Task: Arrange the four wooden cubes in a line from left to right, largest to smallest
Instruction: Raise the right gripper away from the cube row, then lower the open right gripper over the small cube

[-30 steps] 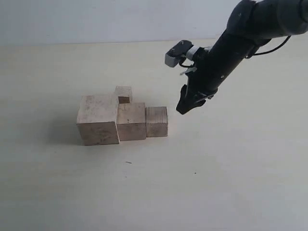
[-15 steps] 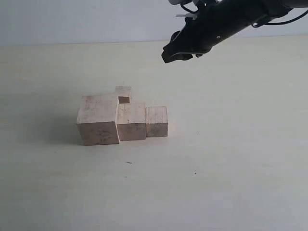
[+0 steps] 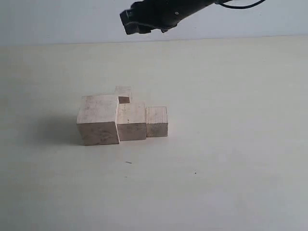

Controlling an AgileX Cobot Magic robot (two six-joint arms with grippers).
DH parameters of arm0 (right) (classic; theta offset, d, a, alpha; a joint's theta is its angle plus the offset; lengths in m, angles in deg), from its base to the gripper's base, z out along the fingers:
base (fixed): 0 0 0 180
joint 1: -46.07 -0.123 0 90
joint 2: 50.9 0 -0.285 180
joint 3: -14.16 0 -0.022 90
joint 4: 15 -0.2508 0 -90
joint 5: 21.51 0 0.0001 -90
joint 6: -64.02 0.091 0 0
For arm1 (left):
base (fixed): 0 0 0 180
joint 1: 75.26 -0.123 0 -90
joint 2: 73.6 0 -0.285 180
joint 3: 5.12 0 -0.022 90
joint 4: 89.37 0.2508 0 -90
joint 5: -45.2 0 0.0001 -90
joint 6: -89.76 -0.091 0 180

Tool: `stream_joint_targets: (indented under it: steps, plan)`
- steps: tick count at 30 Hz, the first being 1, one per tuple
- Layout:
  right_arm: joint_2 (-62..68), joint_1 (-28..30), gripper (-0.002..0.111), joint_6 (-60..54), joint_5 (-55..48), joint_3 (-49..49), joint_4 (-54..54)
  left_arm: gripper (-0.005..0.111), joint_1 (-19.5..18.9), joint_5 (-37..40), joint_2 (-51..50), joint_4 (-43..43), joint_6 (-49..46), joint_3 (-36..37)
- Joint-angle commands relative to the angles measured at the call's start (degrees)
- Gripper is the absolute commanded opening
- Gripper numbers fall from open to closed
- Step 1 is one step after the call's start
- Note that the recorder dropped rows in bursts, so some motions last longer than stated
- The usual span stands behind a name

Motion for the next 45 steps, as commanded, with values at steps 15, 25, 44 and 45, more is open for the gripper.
stream_joint_targets:
  steps: [15, 25, 44, 45]
  plan:
    - [22.5, -9.3, 0.058, 55.9, -23.1, 33.7, 32.9, 0.0, 0.3, -0.4, 0.4, 0.1, 0.0, 0.0]
    - [30.7, -9.3, 0.058, 66.2, -31.1, 39.3, 33.9, 0.0, 3.2, -0.4, 0.4, 0.1, 0.0, 0.0]
    - [31.6, -9.3, 0.058, 68.7, -28.4, 39.3, 33.5, 0.0, 5.7, -0.4, 0.4, 0.1, 0.0, 0.0]
    - [31.9, -9.3, 0.058, 68.7, -28.7, 39.3, 33.5, 0.0, 6.0, -0.4, 0.4, 0.1, 0.0, 0.0]
